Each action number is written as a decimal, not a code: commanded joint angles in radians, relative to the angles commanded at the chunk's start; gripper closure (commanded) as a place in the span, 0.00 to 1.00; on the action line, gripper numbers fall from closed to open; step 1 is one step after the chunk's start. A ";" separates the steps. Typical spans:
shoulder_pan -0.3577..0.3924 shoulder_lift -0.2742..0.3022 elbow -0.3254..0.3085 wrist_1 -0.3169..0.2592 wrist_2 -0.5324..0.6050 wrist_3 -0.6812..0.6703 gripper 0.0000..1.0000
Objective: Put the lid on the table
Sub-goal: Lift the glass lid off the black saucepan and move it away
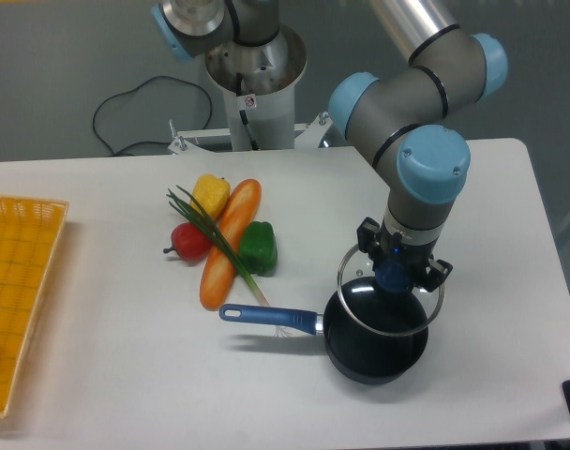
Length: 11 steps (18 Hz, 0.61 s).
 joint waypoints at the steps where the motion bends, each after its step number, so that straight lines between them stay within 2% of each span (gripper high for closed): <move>1: 0.002 0.000 0.000 0.000 0.000 0.003 0.48; 3: 0.006 0.008 -0.018 0.005 -0.003 0.008 0.48; 11: 0.051 0.021 -0.028 0.003 -0.005 0.081 0.48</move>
